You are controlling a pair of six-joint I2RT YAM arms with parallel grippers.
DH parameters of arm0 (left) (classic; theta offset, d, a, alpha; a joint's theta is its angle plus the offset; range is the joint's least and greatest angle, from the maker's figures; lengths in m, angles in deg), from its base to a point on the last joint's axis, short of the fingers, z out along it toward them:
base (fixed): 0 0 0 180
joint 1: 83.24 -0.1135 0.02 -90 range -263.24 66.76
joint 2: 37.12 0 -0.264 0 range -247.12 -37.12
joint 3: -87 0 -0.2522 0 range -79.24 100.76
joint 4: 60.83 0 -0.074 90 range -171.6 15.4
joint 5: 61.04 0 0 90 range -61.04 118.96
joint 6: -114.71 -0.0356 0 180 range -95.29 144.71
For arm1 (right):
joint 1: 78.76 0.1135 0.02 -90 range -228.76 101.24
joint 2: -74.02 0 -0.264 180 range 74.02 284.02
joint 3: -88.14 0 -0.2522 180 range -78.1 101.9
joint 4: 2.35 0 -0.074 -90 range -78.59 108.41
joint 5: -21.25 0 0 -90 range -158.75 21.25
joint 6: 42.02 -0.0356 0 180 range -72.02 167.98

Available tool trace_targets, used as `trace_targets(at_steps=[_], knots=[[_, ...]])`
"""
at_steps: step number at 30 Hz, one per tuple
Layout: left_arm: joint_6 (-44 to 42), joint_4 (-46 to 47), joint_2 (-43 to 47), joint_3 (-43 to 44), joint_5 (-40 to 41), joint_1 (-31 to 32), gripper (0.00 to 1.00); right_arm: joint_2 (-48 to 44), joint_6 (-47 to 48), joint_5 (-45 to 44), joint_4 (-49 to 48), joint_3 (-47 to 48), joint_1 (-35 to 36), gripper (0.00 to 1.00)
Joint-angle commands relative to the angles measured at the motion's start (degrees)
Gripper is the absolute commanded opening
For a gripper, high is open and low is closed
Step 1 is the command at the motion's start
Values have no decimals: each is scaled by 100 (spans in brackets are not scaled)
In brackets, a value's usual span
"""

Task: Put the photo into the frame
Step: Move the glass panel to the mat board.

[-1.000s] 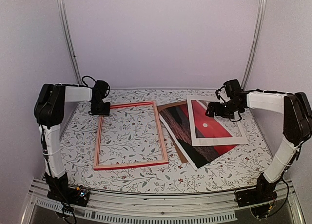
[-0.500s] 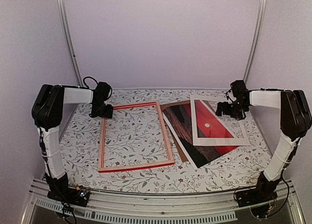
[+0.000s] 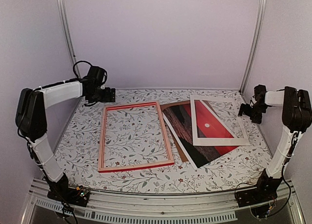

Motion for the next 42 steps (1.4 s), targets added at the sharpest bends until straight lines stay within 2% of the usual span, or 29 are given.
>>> trace_targets(at_steps=[1, 6, 11, 21, 27, 33, 42], knots=[[150, 256, 136, -109, -792, 400, 97, 243, 18, 360, 7, 77, -129, 99], [338, 583, 42, -40, -1296, 860, 96, 356, 58, 649, -83, -77, -131, 98], [686, 954, -299, 205, -1948, 1344, 93, 261, 2, 1268, -430, -525, -134, 92], [1409, 1341, -1704, 1398, -2630, 2316, 88, 37, 23, 1544, -725, -1052, 356, 87], [2045, 1611, -2672, 2161, -3103, 2597, 81, -264, 69, 1711, -798, -1165, 657, 85], [2118, 1351, -3457, 3050, -3079, 2755, 79, -371, 115, 1804, -852, -1268, 716, 85], [2227, 1107, -4108, 3666, -3142, 2867, 74, -419, 26, 1656, -911, -1453, 727, 85]])
